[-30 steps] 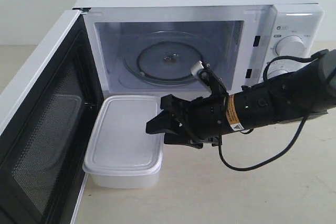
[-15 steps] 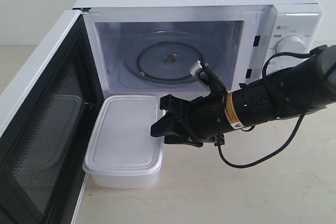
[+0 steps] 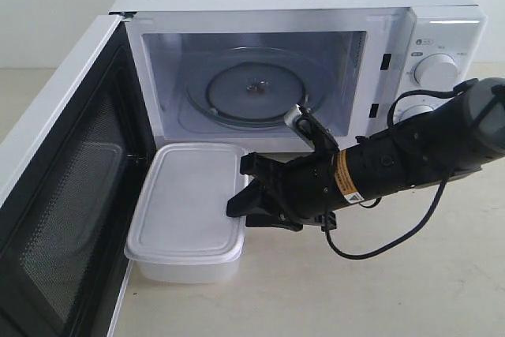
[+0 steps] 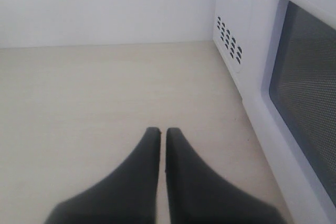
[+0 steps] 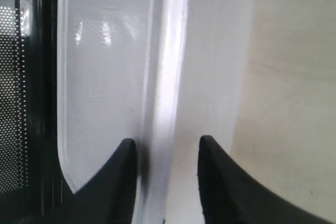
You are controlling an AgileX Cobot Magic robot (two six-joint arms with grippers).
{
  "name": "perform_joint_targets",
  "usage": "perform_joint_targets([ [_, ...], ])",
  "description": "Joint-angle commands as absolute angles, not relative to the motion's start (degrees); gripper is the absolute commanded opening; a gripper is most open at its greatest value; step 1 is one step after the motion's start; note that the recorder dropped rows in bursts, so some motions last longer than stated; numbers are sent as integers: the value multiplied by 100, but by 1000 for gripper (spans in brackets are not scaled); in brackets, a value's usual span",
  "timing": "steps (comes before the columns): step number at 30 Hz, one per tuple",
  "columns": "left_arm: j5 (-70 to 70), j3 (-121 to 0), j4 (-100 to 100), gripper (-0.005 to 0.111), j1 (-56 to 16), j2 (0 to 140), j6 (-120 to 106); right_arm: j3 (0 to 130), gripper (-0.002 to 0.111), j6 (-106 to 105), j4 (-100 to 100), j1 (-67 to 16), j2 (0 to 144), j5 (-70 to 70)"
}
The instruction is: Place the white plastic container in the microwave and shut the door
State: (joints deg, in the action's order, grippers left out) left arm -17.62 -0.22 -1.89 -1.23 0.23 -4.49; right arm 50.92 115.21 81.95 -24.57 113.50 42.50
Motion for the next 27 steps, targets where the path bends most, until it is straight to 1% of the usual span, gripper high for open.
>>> perform_joint_targets([
  [1, -1756, 0, -213, 4, -98, 0, -456, 5135, 0, 11433, 8231, -2455, 11350, 4225],
  [6, -1756, 0, -213, 4, -98, 0, -456, 5135, 0, 11325, 8231, -2455, 11327, 4280],
  [11, -1756, 0, -213, 4, -98, 0, -456, 5135, 0, 11233, 8321, -2455, 11004, 4194],
  [19, -1756, 0, -213, 4, -98, 0, -456, 4542, 0, 11254, 8325, -2455, 10031, 3333],
  [24, -1756, 0, -213, 4, -98, 0, -456, 4243, 0, 11324, 7779, -2455, 9717, 3127],
  [27, -1756, 0, -213, 4, -98, 0, -456, 4231, 0, 11363, 7026, -2455, 9731, 3220],
])
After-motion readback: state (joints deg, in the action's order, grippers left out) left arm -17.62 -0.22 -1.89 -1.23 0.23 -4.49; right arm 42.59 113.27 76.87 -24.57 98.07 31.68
